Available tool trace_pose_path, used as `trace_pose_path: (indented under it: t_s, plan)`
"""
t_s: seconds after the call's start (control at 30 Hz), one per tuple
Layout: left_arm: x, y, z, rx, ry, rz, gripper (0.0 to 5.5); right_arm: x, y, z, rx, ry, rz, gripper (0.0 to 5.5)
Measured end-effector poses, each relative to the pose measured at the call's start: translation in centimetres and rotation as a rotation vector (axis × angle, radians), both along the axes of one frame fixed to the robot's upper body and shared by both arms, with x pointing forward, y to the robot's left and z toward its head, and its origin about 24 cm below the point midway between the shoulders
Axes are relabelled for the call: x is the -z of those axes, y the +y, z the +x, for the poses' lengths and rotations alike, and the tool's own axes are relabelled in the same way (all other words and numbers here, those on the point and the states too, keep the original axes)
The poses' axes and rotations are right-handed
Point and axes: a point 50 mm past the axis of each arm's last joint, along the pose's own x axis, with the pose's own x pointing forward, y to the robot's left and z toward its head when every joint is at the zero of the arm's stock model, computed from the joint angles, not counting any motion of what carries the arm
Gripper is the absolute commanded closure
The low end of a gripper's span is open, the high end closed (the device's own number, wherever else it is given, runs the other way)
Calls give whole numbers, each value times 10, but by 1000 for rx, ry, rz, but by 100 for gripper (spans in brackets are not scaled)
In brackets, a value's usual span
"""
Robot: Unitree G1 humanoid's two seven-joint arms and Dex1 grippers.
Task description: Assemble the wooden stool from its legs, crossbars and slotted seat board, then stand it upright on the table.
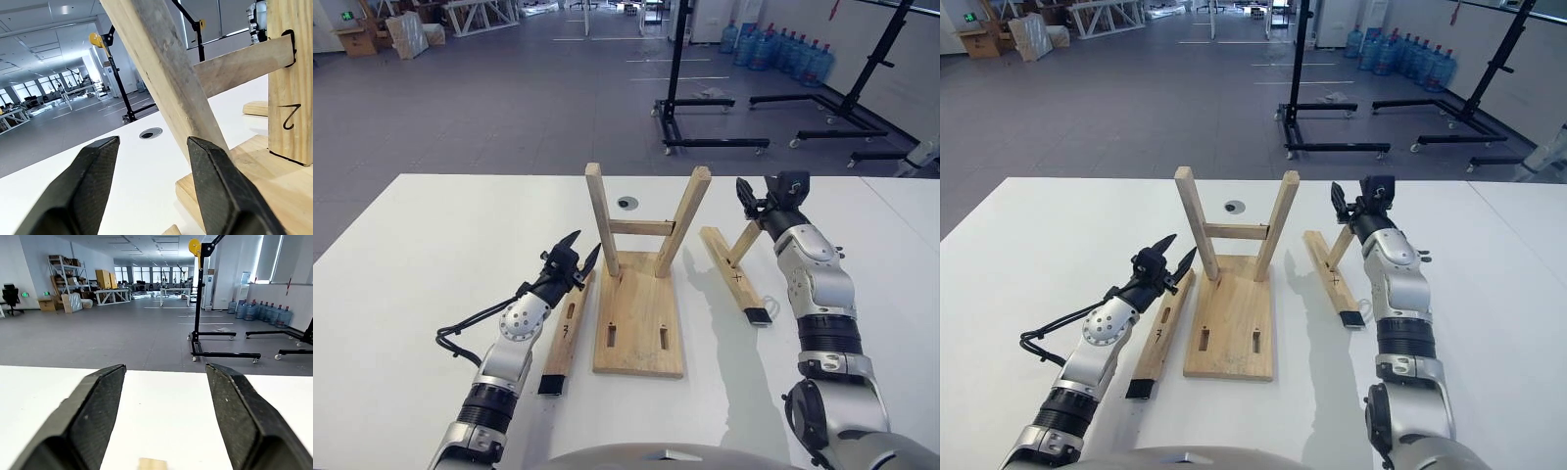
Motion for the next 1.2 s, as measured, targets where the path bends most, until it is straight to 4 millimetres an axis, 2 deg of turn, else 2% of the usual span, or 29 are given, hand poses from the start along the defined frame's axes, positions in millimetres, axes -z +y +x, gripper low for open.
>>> trace_pose_path:
  t_s: [0.07,0.13,0.2,0.23,0.27,0.33,0.37,0.4,0.47,0.57,0.7,0.83,0.93,1.2]
  plan:
    - [1,-1,-1,-3,1,-4,298,-2,-5,-12,-22,-76,25,250]
    - [1,0,-1,-8,0,-6,298,-12,-17,-20,27,-150,33,250]
    - [3,1,-3,-14,7,-5,298,-17,-43,-31,150,-176,31,250]
    - [4,1,-5,-17,10,-5,298,-13,-53,-39,195,-158,28,250]
    - [5,2,-7,-25,12,-7,298,2,-63,-51,244,-94,33,236]
    - [7,3,-10,-34,17,-3,298,35,-67,-72,252,57,32,205]
    - [9,3,-12,-44,18,-4,298,58,-63,-90,211,167,53,188]
    - [9,2,-14,-47,21,-9,298,73,-56,-104,166,245,85,169]
    - [9,1,-17,-46,18,-12,298,83,-42,-121,86,332,135,135]
    - [11,0,-20,-41,23,-14,298,83,-20,-121,-25,406,135,135]
    - [13,0,-22,-41,34,-10,298,86,-12,-116,-46,495,74,135]
    - [13,-1,-22,-35,39,-6,298,99,-7,-110,-69,596,-24,135]
    - [13,-2,-22,-28,39,-4,298,99,-6,-103,-91,636,-105,185]
    - [13,-1,-22,-30,43,-1,298,102,1,-105,-110,651,-133,319]
